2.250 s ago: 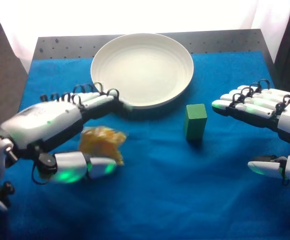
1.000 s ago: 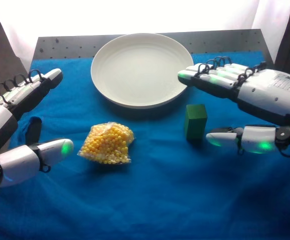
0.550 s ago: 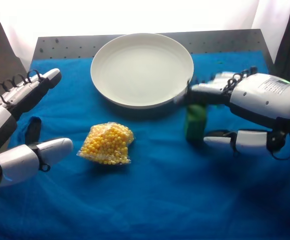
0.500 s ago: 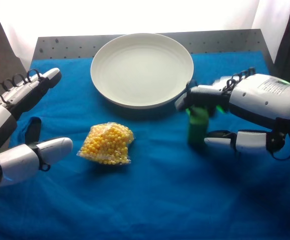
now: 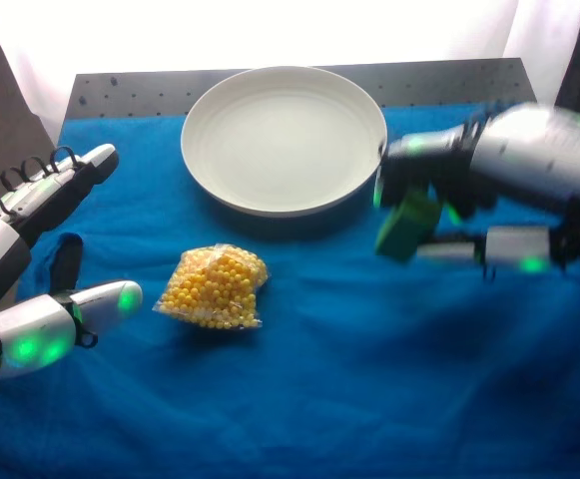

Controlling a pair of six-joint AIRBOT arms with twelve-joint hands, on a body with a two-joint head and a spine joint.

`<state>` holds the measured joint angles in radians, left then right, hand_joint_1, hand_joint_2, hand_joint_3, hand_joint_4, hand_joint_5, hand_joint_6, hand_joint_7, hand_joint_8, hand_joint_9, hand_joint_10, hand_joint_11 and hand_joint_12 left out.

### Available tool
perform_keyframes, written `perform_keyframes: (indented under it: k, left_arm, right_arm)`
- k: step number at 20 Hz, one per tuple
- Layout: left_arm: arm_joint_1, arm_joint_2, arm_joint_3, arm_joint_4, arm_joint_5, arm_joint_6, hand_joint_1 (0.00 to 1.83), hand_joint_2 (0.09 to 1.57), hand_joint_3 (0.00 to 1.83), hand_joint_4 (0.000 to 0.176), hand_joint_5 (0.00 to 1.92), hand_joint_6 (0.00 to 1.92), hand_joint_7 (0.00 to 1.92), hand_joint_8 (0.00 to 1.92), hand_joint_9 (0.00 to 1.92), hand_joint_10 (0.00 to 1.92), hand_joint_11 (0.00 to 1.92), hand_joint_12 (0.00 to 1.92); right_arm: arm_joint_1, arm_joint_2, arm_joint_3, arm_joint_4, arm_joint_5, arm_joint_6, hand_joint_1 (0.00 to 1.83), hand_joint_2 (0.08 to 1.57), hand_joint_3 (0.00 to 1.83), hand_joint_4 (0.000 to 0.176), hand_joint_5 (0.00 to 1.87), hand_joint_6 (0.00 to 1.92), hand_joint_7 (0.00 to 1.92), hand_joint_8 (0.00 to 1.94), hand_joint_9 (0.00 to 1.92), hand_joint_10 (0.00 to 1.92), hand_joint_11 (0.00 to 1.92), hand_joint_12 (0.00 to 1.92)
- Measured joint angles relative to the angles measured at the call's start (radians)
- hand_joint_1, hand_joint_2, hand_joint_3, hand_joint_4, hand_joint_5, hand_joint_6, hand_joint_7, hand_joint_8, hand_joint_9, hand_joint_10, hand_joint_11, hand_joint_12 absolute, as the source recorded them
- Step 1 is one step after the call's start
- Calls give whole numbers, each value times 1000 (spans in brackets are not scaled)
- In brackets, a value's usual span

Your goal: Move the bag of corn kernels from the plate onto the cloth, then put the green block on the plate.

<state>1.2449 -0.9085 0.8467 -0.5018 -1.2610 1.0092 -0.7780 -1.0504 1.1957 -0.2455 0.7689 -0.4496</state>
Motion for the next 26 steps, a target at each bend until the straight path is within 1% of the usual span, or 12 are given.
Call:
perform_keyframes:
  k: [6, 8, 10, 12, 15, 16, 18, 20, 22, 24, 25, 26]
  left_arm:
    - [2, -10, 1, -6, 1, -1, 486, 1176, 1, 176, 47, 8, 0, 0, 0, 0, 9, 4]
    - [2, -13, 1, 0, 5, -8, 505, 1187, 5, 176, 53, 8, 0, 0, 0, 0, 0, 0]
    - [2, -13, 1, -2, 4, -8, 513, 1184, 2, 176, 48, 5, 0, 0, 0, 0, 17, 8]
    - [2, -18, 11, -2, 3, -12, 537, 1202, 6, 171, 44, 2, 0, 0, 0, 0, 3, 1]
    - [2, -24, 16, -10, 5, -19, 545, 1205, 5, 168, 49, 4, 0, 0, 0, 0, 0, 0]
    - [2, -24, 16, -8, 5, -22, 552, 1192, 0, 172, 60, 8, 0, 0, 0, 0, 0, 0]
    - [2, -29, 26, 0, 6, -26, 533, 1192, 0, 163, 60, 5, 0, 0, 0, 0, 1, 1]
    - [2, -31, 27, 0, 8, -29, 553, 1206, 5, 174, 61, 4, 0, 0, 0, 0, 0, 0]
    - [2, -31, 27, 1, 7, -32, 554, 1206, 3, 157, 69, 7, 0, 0, 0, 0, 0, 0]
    - [2, -31, 27, 0, 7, -32, 540, 1206, 3, 157, 72, 6, 0, 0, 0, 0, 0, 0]
    - [2, -31, 27, 0, 7, -32, 547, 1202, 1, 155, 71, 5, 0, 0, 0, 0, 0, 0]
    - [2, -31, 27, 0, 7, -32, 554, 1198, 0, 158, 76, 6, 0, 0, 0, 0, 0, 0]
  right_arm:
    - [130, -17, 55, -75, -28, 10, 1208, 1235, 0, 0, 666, 1302, 875, 1395, 971, 1381, 918, 1662]
    - [205, -63, 99, -108, -80, 9, 1318, 1246, 5, 0, 599, 1404, 723, 1409, 809, 1519, 753, 1690]
    - [252, -127, 143, -159, -146, 10, 1326, 1250, 2, 0, 602, 1383, 723, 1412, 782, 1566, 734, 1758]
    - [283, -213, 210, -214, -251, 13, 1336, 1243, 0, 0, 690, 1307, 730, 1392, 685, 1586, 509, 1688]
    - [308, -299, 298, -235, -362, 14, 1340, 1237, 0, 0, 658, 1303, 761, 1359, 724, 1555, 557, 1663]
    - [313, -323, 323, -236, -396, 13, 1220, 1230, 0, 0, 694, 1290, 835, 1354, 800, 1309, 696, 1584]
    - [313, -375, 376, -238, -461, 13, 1341, 1222, 2, 0, 649, 1356, 758, 1311, 810, 1431, 718, 1462]
    - [314, -405, 406, -231, -505, 22, 1339, 1232, 1, 0, 670, 1421, 726, 1311, 764, 1466, 621, 1521]
    - [318, -410, 411, -229, -520, 23, 1335, 1243, 3, 0, 640, 1447, 710, 1357, 741, 1494, 587, 1582]
    - [318, -410, 410, -227, -524, 23, 1296, 1252, 0, 0, 360, 647, 697, 1446, 724, 1359, 749, 1752]
    - [318, -409, 409, -227, -526, 23, 1117, 1200, 0, 0, 230, 411, 385, 810, 366, 1155, 307, 1772]
    - [318, -404, 400, -239, -533, 22, 1025, 1155, 0, 17, 53, 149, 121, 270, 72, 520, 61, 1239]
